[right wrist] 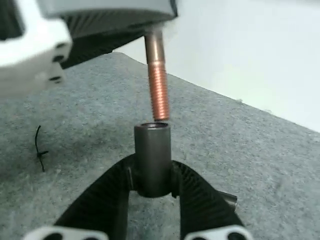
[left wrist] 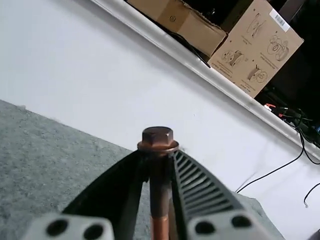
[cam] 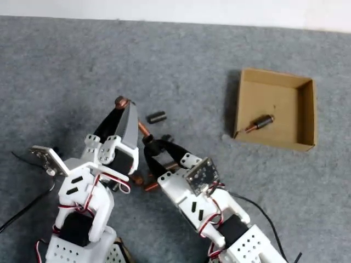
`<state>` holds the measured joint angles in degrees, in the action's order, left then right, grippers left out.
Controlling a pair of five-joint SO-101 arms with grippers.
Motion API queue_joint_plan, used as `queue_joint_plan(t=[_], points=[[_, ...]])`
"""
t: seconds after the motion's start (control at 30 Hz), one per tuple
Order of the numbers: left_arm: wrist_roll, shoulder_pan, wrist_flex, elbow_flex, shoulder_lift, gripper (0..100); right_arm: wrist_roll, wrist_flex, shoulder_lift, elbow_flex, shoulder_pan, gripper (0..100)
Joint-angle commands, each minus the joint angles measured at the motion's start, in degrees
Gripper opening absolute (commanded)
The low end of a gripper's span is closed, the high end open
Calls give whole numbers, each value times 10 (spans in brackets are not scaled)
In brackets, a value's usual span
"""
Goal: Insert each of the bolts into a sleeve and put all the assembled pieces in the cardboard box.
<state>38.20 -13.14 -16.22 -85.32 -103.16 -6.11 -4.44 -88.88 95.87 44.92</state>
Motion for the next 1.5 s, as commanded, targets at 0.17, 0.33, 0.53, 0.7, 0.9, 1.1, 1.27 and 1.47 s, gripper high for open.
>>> queue_joint_plan(t=[0.17, 0.33, 0.53, 0.7, 0.9, 1.1, 1.27, 1.47], points=[[0, -12, -15, 41, -11, 5, -6, 0, -9, 43, 4, 5], [1, -13, -53, 46, -11, 5, -7, 0, -9, 43, 3, 5], [3, -14, -118, 70, -11, 5, -7, 0, -9, 42, 2, 5], [1, -52, -127, 65, -11, 5, -7, 0, -9, 42, 2, 5], [-1, -100, -187, 65, -11, 5, -7, 0, -9, 42, 1, 5], [-7, -100, -244, 66, -11, 6, -7, 0, -10, 40, -7, 5], [-62, -101, -244, 49, -11, 6, -7, 0, -10, 39, -17, 5], [-62, -100, -244, 45, -11, 34, -7, 0, -10, 38, -17, 5]])
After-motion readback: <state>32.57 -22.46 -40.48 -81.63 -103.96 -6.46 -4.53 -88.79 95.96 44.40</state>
